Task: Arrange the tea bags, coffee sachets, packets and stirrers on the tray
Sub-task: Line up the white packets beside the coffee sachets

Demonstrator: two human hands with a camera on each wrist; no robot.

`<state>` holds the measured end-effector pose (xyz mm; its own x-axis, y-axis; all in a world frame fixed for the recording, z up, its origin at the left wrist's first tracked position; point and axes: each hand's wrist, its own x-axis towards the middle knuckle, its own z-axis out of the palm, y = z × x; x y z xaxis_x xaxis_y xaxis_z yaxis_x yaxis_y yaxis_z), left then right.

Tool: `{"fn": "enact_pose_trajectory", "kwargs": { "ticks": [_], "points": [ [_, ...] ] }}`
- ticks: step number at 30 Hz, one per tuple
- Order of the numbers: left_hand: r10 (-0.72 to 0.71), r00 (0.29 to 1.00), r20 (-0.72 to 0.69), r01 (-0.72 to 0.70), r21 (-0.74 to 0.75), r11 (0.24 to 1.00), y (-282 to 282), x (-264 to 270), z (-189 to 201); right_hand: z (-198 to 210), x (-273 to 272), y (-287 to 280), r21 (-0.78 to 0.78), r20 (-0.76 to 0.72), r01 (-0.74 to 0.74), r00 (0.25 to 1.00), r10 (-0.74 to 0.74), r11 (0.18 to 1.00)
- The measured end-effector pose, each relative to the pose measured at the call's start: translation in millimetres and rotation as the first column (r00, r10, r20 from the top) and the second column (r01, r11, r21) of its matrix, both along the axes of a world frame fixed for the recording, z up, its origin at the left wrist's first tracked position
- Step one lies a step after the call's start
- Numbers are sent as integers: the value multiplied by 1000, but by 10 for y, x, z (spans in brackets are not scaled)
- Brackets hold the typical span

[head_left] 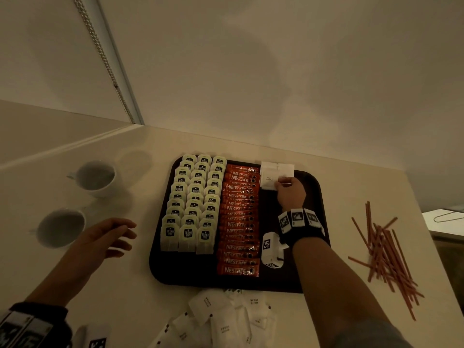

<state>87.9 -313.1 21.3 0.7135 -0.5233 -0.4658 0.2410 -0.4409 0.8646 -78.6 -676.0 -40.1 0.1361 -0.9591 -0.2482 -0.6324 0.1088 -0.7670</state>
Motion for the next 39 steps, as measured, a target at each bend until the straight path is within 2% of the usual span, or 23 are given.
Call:
{"fn": "enact_pose_trajectory", "kwargs": {
  "ticks": [3,6,7,9,12,15,18,20,21,23,25,28,31,36,39],
  "points": [
    [-15,1000,9,15,-1,1000,22,12,-21,33,-6,13,-19,-16,-2,1000,2,1000],
    [-24,1000,11,25,-12,1000,44,-9,22,180,-32,125,-36,70,-21,997,23,999],
    [-30,999,16,30,-19,999,45,-30,51,259,-63,197,-28,113,-62,992,64,998],
    [-44,999,28,45,-28,999,37,-77,99,448,-174,405,14,130,-263,957,259,965],
    [-107,993,53,108,-14,994,-19,-203,135,675,-472,808,131,62,-616,787,614,777],
    [-244,967,78,242,35,970,-83,-420,144,764,-845,1204,255,-70,-737,631,772,626],
    [-443,886,134,432,108,896,-107,-680,134,725,-1207,1531,363,-270,-711,538,798,602],
    [-606,777,172,580,180,795,-97,-848,101,616,-1420,1726,387,-408,-682,476,779,620],
    [-683,711,169,648,219,729,-86,-934,78,530,-1506,1819,387,-452,-659,474,756,645],
    [-793,597,126,745,280,605,-73,-1098,34,354,-1604,1995,355,-456,-594,564,688,722],
    [-828,554,81,786,277,553,-66,-1250,27,239,-1603,2141,287,-446,-516,674,589,807],
    [-791,606,78,763,224,607,-31,-1362,38,143,-1512,2302,215,-449,-461,736,507,861],
    [-732,677,76,710,197,677,56,-1368,65,89,-1472,2365,242,-379,-380,810,448,893],
    [-653,754,70,637,161,754,165,-1303,121,129,-1469,2363,246,-497,-381,739,454,891],
    [-615,785,79,604,126,787,165,-1282,189,127,-1467,2359,256,-425,-354,794,434,900]
  ]
}}
